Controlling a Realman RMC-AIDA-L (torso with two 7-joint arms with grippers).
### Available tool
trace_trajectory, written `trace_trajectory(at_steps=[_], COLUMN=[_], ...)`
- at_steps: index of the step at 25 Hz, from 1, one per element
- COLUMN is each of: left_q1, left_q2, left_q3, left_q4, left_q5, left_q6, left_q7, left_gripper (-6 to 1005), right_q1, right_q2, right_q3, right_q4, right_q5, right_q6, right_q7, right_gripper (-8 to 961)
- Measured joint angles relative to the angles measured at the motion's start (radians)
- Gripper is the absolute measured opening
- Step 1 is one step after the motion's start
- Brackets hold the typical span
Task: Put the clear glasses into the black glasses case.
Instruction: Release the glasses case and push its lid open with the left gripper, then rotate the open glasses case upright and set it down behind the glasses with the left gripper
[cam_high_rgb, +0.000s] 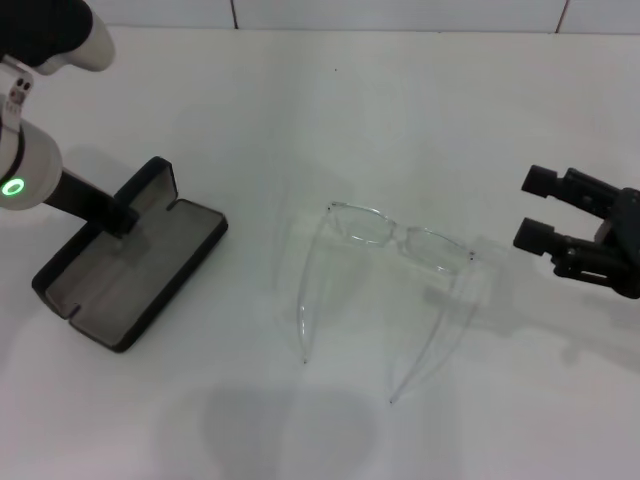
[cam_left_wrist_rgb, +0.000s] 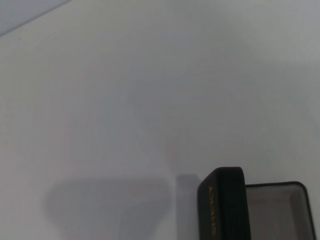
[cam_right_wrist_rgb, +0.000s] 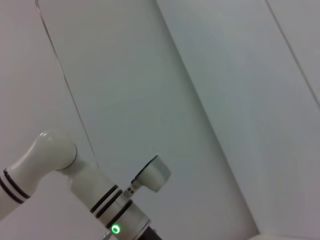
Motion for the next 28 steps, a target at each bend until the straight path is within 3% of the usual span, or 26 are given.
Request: trace_trajectory(at_steps=[7,11,15,21,28], left_q1=[0.013,0.024,0.024,0.0,-0.078], left_q2=[0.0,0.0,-0.001,-0.004,-0.007], left_q3=[0.019,0.104,0.215,0.351,0.473], left_q4=[0.101,0.184,0.191,0.113,-0.095], left_q5=[0.0,0.0,-0.001,-0.001,-0.001], left_q6=[-0.033,-0.141,-0.28,-0.48,-0.669], left_q7=[0.033,0.103,0.229,0.379,0.514], left_gripper=[223,205,211,219,229], right_q1=[-0.034,-0.077,-0.126,-0.173,-0.186], right_q2=[0.002,0.001,-0.007,-0.011,-0.016], right_q3=[0.078,0.159,0.206,0.214,0.205], right_q4=[0.004,0.005,0.007,0.033,0.082], right_q5=[0.002,0.003,0.003,-0.006,-0.011], right_q6=[-0.058,-0.154,-0.259,-0.302,-0.296], right_q7=[-0.032,-0.078,-0.12,-0.139,-0.177], right_gripper=[850,848,845,841,837])
